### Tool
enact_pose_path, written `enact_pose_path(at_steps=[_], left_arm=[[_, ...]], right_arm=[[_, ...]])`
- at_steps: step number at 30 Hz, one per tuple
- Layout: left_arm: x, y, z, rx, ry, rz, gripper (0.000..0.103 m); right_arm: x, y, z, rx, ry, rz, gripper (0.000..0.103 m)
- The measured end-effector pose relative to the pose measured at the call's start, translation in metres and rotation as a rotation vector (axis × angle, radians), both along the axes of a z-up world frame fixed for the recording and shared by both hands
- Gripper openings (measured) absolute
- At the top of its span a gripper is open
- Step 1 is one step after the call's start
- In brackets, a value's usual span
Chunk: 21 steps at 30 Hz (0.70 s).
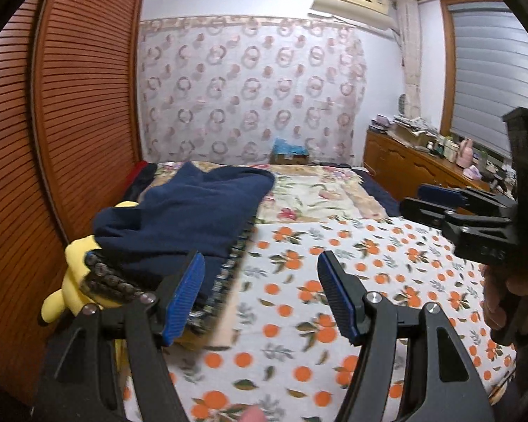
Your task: Fold small clothes
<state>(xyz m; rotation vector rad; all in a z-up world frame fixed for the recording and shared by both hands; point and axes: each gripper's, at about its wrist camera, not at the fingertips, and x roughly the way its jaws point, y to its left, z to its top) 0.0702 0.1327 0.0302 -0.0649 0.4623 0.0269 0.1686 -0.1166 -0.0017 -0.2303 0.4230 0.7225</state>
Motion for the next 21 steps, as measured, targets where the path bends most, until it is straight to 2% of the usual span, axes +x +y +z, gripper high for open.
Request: enact_pose_path(at_steps=[3,8,14,21], left_arm=[[-0.003,-0.018,0.002,-0.003,-0.008,-0.022,0.067],[-0.008,-0.042,0.007,0.001,-0.022,-0.039,0.067],[-0.014,-0.060,0.016,0.005,-0.037,-0.068,0.067],[-0.018,-0.069,0.020,0.012,-0.035,-0.077,0.067]], right_arm=[[-0.017,-0.029,0.000,0.019,-0.023,-0.074,0.072],[-0.044,-0.079,0.005,0.061,-0.051,-0.219,0.079],[-0.063,-0.122,0.011,0.101,-0.078,-0.316,0.080],[-0.073,-0.137,0.012,0.119,-0.097,-0.374,0.080]])
